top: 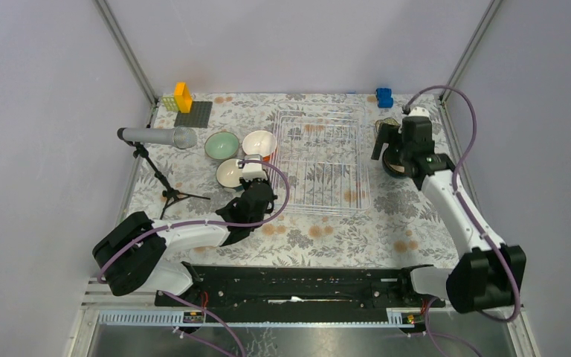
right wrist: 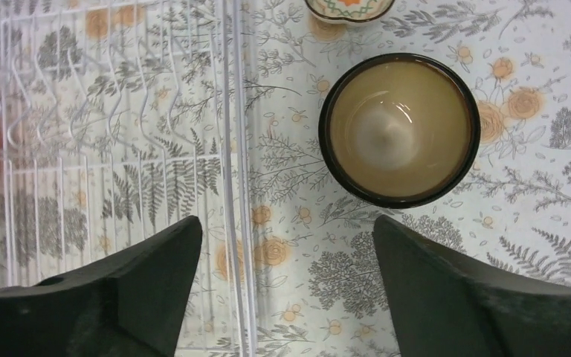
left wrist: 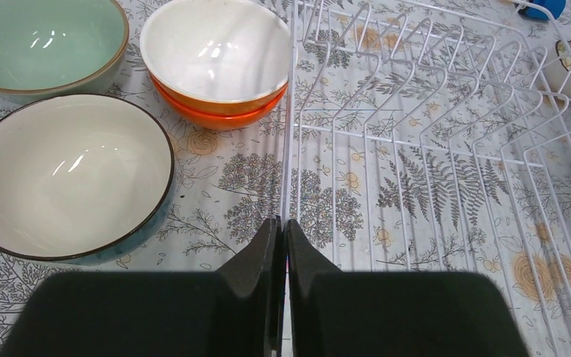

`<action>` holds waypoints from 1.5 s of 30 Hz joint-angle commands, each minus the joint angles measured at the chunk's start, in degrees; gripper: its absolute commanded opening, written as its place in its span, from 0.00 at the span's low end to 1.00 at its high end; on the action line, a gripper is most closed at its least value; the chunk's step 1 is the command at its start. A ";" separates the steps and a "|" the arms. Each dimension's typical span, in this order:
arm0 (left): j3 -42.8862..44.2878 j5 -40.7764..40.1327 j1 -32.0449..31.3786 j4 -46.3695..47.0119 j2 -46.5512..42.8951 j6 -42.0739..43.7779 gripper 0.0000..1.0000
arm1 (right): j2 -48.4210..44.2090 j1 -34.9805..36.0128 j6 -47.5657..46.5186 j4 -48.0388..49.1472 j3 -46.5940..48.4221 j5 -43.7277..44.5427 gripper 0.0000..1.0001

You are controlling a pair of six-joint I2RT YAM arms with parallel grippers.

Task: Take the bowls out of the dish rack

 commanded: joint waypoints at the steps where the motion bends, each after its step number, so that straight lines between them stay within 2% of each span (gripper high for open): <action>1: 1.65 -1.21 0.38 3.41 -0.99 -1.45 0.11 | -7.29 -0.12 -0.39 10.19 -8.11 -6.11 0.99; 5: 1.65 3.53 0.41 5.48 -0.62 0.00 0.21 | -8.07 -0.10 1.08 10.97 -11.62 -11.28 1.00; 10: 0.33 9.37 0.31 9.27 -1.87 1.71 0.31 | -6.26 -0.10 2.69 9.06 -12.38 -11.65 1.00; 13: -1.32 13.49 0.34 12.13 -3.78 3.62 0.39 | -7.10 -0.14 2.85 9.35 -12.87 -10.45 0.96; 16: -2.87 14.12 0.35 13.41 -6.12 5.15 0.48 | -12.04 -0.13 2.62 14.41 -15.77 -12.16 0.92; 18: -4.60 12.69 0.31 14.05 -8.32 6.74 0.60 | -16.75 -0.15 3.47 19.89 -19.71 -13.52 0.94; 20: -6.61 11.84 0.36 15.44 -10.94 9.21 0.76 | -20.74 -0.16 4.26 25.77 -25.33 -14.43 0.98; 23: -10.36 10.31 0.34 19.81 -14.58 11.53 0.90 | -26.00 -0.10 3.44 36.29 -34.13 -15.67 1.00; 29: -11.61 6.03 0.34 21.97 -14.68 14.96 0.99 | -34.48 -0.14 -1.03 47.91 -45.58 -7.69 1.00; 36: -11.97 -2.51 0.42 22.79 -15.65 20.75 0.99 | -37.38 -0.12 -10.15 60.88 -56.06 0.63 1.00; 40: -13.80 -5.13 0.38 27.39 -15.62 26.85 0.99 | -34.67 -0.12 -11.77 63.42 -57.38 4.81 1.00; 42: -14.30 -5.23 0.34 28.81 -14.65 30.57 0.99 | -30.63 -0.11 -10.16 66.50 -57.65 8.82 1.00; 45: -14.32 -7.42 0.51 30.68 -11.58 32.90 0.99 | -22.57 -0.46 -11.18 72.64 -57.86 10.10 1.00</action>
